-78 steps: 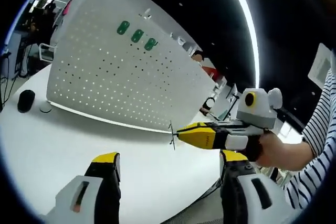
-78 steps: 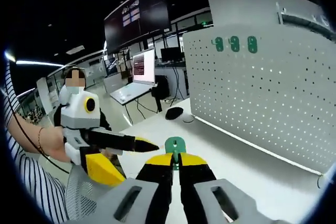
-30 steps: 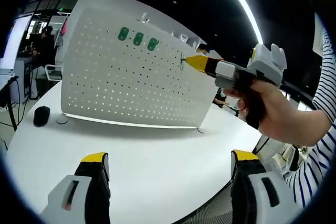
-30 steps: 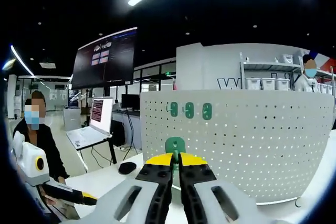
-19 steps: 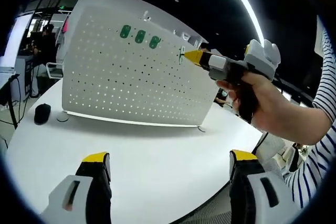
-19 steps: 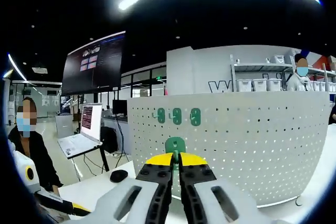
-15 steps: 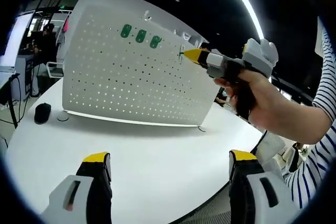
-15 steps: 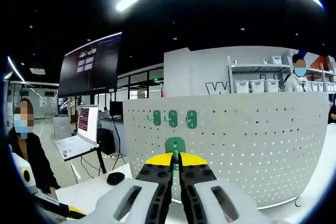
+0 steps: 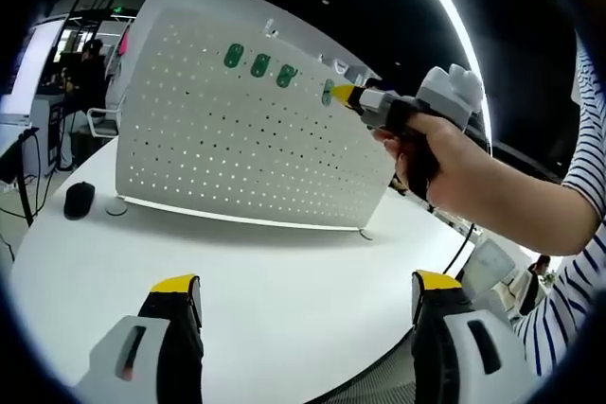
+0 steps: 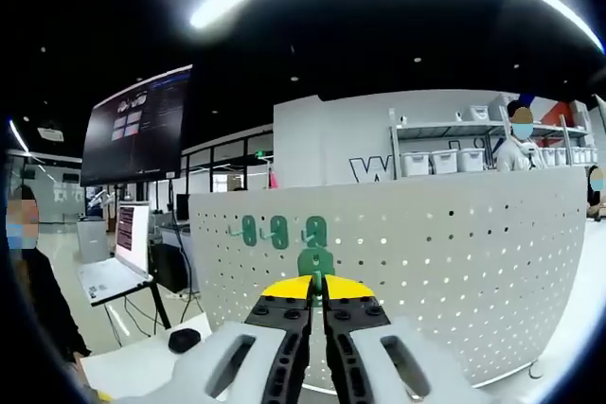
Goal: Insert the hook assembly into the mounting plate slot until the hook locks in place.
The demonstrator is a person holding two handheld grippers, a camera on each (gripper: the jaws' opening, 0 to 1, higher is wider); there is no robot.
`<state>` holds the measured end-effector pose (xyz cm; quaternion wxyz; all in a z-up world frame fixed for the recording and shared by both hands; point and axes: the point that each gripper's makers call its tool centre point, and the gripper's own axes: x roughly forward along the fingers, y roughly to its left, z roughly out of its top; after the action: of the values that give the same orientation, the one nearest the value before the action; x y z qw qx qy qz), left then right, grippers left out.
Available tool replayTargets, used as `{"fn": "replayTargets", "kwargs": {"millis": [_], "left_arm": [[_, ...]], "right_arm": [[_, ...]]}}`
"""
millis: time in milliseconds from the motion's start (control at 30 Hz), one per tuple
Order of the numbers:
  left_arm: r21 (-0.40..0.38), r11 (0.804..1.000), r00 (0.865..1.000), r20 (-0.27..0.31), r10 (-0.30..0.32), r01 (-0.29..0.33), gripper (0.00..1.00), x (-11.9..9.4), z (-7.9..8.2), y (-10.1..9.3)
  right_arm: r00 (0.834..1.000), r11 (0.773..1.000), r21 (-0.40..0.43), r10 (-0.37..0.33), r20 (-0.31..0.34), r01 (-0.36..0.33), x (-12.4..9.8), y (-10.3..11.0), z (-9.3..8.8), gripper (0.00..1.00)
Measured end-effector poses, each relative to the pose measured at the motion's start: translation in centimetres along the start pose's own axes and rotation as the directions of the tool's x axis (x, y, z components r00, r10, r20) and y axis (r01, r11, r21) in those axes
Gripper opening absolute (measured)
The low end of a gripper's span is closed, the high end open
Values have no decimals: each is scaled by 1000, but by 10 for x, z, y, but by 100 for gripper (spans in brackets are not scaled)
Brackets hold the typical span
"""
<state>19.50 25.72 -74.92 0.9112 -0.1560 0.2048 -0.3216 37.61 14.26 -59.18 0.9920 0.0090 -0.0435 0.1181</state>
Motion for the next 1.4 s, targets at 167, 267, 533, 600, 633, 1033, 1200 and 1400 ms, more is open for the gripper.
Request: {"fn": "replayTargets", "kwargs": {"millis": [167,267,533,600,633,1033,1200,1400], "left_arm": [[-14,1000,1000,14,10,-10,94,-1,2,3],[-6,1000,1000,6,12,-12,94,0,1,4],[-3,1000,1000,4,18,-18,94,1,1,5],[-4,1000,1000,1,19,-19,93,1,0,5],[-3,1000,1000,-3,19,-19,93,2,0,5],[-7,1000,1000,-15,17,-17,92,2,-3,5],[-9,1000,1000,-20,17,-17,91,3,-3,5],[-9,1000,1000,-27,16,-16,91,3,-5,5]], "right_arm": [[1000,1000,9,-18,23,18,9,-5,5,0],[999,1000,-2,-26,30,26,15,-8,5,0],[996,997,5,-71,52,71,28,-21,8,0],[995,997,7,-82,62,82,31,-24,11,0],[994,996,8,-88,69,88,33,-25,13,1],[988,992,21,-128,89,127,54,-34,14,1],[981,988,18,-153,116,152,59,-39,20,1],[980,987,22,-160,122,158,67,-39,18,1]]}}
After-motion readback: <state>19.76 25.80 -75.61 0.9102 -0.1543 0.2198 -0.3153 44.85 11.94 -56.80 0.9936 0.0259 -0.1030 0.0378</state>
